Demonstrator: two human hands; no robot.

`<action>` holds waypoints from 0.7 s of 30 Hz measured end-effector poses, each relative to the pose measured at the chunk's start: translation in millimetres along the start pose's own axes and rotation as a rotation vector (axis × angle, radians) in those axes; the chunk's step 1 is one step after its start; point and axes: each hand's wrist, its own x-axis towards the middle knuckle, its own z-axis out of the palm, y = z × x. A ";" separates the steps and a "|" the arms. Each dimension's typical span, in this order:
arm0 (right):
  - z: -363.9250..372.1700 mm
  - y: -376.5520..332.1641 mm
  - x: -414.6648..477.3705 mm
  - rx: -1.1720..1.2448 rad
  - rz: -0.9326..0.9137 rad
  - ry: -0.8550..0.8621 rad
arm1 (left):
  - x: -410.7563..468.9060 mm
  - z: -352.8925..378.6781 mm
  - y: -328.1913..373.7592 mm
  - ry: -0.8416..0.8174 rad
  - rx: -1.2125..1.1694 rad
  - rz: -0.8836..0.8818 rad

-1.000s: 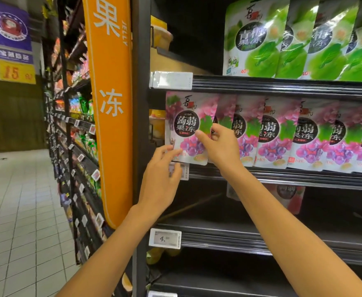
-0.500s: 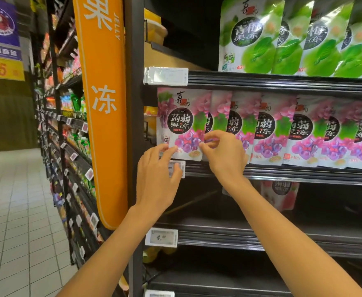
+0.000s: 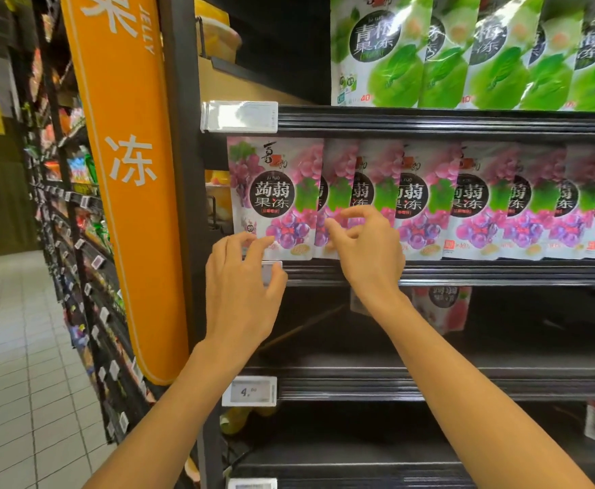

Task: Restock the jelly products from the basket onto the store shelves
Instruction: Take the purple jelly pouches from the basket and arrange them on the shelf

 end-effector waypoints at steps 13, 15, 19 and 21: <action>-29.1 9.9 9.8 0.055 0.220 -0.137 | 8.6 32.8 45.5 -0.109 0.015 0.159; -34.1 14.6 8.0 0.094 0.225 -0.137 | 7.8 37.7 47.0 -0.106 -0.004 0.143; -40.0 24.6 5.2 0.169 0.224 -0.093 | 3.2 43.9 52.7 -0.066 0.014 0.135; -43.8 31.4 5.5 0.170 0.204 0.015 | 0.0 46.6 57.2 -0.046 0.033 0.152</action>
